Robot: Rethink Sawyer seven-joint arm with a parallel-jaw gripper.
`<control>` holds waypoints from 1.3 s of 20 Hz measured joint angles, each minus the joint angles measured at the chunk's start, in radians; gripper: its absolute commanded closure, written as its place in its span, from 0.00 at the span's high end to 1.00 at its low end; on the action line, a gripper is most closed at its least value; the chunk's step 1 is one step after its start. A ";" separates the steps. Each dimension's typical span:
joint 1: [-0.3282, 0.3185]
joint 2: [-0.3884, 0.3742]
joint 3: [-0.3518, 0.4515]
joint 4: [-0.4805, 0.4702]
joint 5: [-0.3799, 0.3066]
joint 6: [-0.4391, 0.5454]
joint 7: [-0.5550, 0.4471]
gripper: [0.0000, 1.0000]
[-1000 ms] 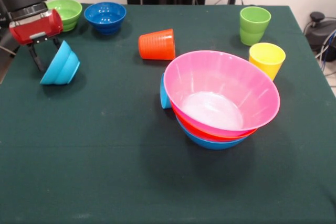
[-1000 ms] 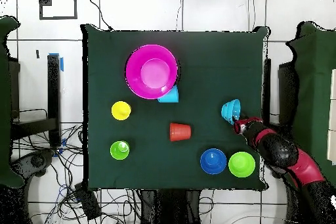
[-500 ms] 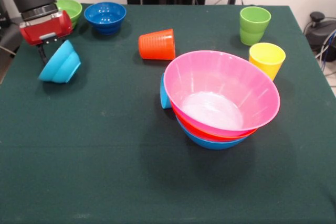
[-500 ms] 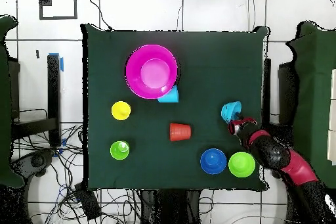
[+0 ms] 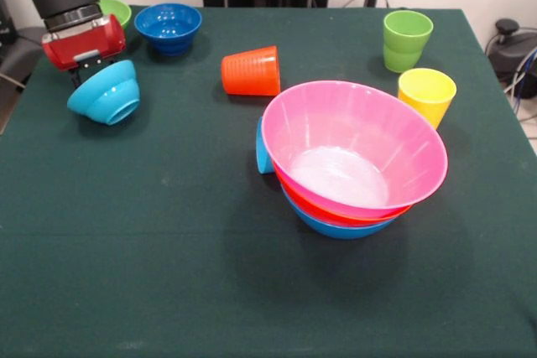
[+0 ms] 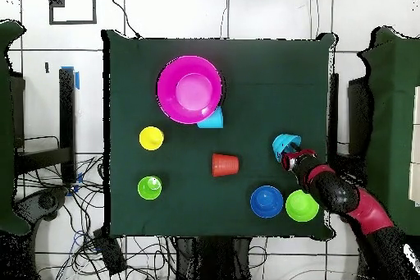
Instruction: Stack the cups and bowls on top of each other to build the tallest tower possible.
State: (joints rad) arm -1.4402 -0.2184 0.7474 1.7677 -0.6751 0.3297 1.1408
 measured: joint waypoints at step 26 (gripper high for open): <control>0.343 -0.056 -0.224 0.022 0.069 -0.450 0.257 1.00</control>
State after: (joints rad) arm -1.0969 -0.2744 0.5230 1.7897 -0.6060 -0.1205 1.3974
